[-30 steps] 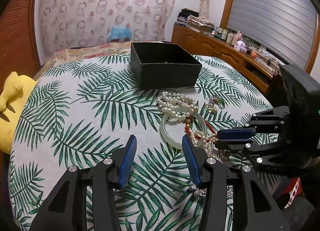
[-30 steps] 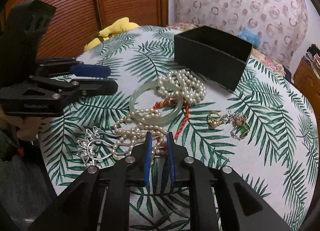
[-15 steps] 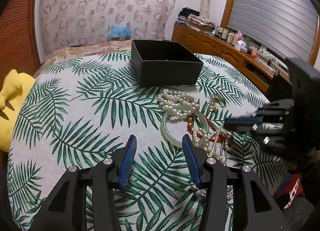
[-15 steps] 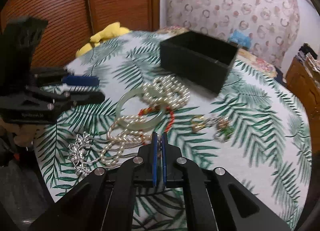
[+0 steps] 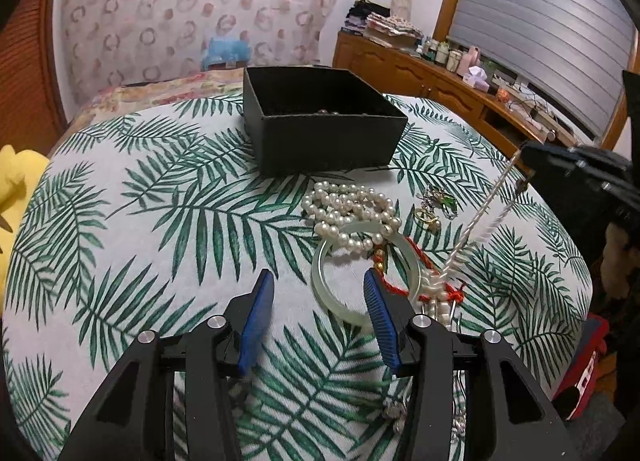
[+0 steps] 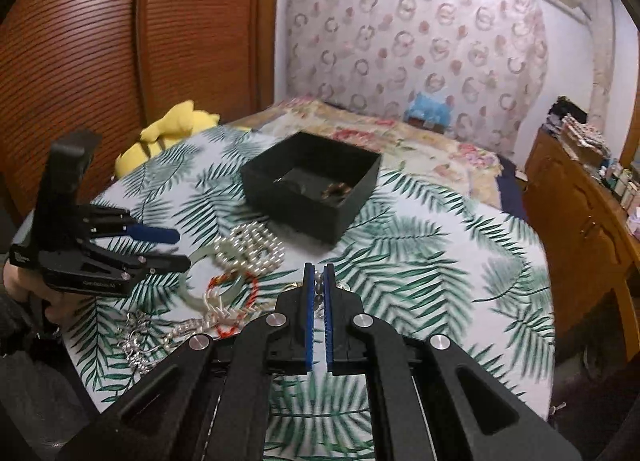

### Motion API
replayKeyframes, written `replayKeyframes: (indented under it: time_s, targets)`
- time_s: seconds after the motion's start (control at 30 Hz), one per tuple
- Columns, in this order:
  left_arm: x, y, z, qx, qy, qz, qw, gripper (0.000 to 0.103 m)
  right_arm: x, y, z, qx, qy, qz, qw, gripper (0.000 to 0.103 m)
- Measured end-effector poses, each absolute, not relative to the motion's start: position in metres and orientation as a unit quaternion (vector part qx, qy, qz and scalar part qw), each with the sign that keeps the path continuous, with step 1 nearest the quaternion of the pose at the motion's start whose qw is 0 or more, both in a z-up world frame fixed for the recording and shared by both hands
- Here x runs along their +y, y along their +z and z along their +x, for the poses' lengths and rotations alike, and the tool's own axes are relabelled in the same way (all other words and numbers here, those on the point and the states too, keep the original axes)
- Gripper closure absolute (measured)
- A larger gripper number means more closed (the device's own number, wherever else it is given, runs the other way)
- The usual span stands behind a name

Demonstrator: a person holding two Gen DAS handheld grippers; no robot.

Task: Organize jewelry

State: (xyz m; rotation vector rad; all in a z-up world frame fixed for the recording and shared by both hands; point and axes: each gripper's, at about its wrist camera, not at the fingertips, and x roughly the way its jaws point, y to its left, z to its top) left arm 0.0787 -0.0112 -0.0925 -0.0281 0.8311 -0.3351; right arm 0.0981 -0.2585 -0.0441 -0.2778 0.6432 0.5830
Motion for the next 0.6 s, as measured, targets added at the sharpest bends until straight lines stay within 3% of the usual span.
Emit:
replayKeyframes:
  time_s: [0.13, 0.3, 0.37, 0.6]
  targets:
    - [-0.017, -0.096, 0.089, 0.414, -0.165, -0.007, 0.895, 0.072, -0.266, -0.032, 0.099, 0.297, 0.272, -0.132, 0.906, 0.098]
    - [-0.023, -0.099, 0.096, 0.418, -0.159, 0.01, 0.894, 0.077, -0.269, -0.017, 0.101, 0.28, 0.266, -0.131, 0.913, 0.098]
    - [-0.025, -0.1, 0.098, 0.419, -0.156, 0.015, 0.894, 0.096, -0.27, -0.01, 0.102, 0.274, 0.264, -0.132, 0.915, 0.098]
    - [-0.021, -0.085, 0.09, 0.388, -0.135, 0.025, 0.911, 0.096, -0.272, 0.006, 0.102, 0.258, 0.26, -0.135, 0.92, 0.098]
